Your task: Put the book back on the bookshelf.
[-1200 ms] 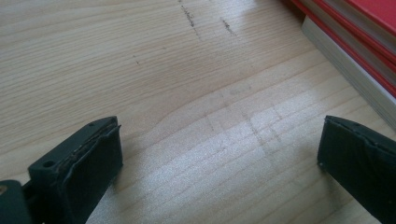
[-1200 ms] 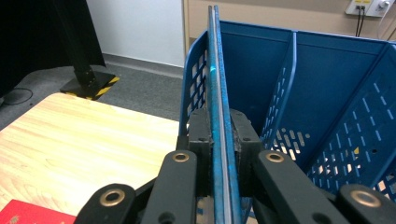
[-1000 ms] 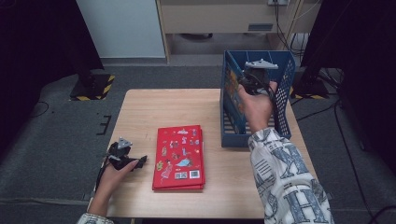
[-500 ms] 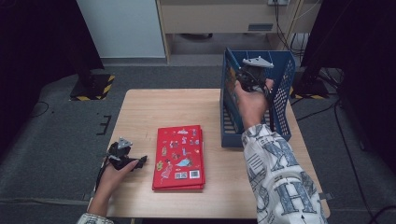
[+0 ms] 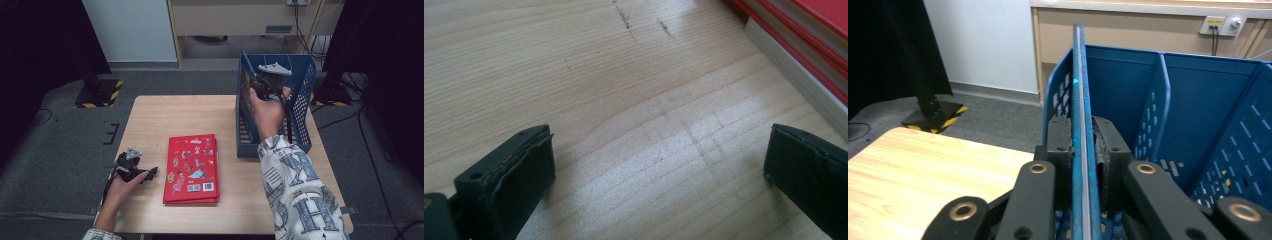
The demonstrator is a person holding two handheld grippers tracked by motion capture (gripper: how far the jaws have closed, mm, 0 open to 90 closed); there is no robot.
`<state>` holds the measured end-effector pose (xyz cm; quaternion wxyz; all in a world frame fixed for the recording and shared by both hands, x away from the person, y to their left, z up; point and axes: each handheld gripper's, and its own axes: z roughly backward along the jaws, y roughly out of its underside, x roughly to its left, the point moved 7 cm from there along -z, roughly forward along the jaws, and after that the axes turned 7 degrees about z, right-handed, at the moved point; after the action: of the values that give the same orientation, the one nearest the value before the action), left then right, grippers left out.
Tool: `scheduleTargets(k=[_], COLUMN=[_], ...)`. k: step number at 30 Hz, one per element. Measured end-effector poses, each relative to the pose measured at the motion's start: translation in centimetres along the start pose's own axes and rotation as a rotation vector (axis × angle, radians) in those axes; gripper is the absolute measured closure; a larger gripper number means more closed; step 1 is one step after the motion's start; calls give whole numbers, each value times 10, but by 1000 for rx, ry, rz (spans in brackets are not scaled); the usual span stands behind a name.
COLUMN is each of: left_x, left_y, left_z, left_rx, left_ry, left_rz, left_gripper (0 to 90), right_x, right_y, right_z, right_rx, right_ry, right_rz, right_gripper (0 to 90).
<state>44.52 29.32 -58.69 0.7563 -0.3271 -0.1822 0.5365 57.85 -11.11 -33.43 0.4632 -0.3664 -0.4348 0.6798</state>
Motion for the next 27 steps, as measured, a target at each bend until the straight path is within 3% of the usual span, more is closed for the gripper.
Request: scheduleTargets(k=[27], left_x=[-1], left_y=[0], left_z=[0], left_rx=[-3], left_ry=[2], left_rz=[7], left_gripper=[0], right_x=[21], right_y=[-7], right_z=[-3], right_rx=[23], right_ry=[-119], right_rz=[-20], right_gripper=[518])
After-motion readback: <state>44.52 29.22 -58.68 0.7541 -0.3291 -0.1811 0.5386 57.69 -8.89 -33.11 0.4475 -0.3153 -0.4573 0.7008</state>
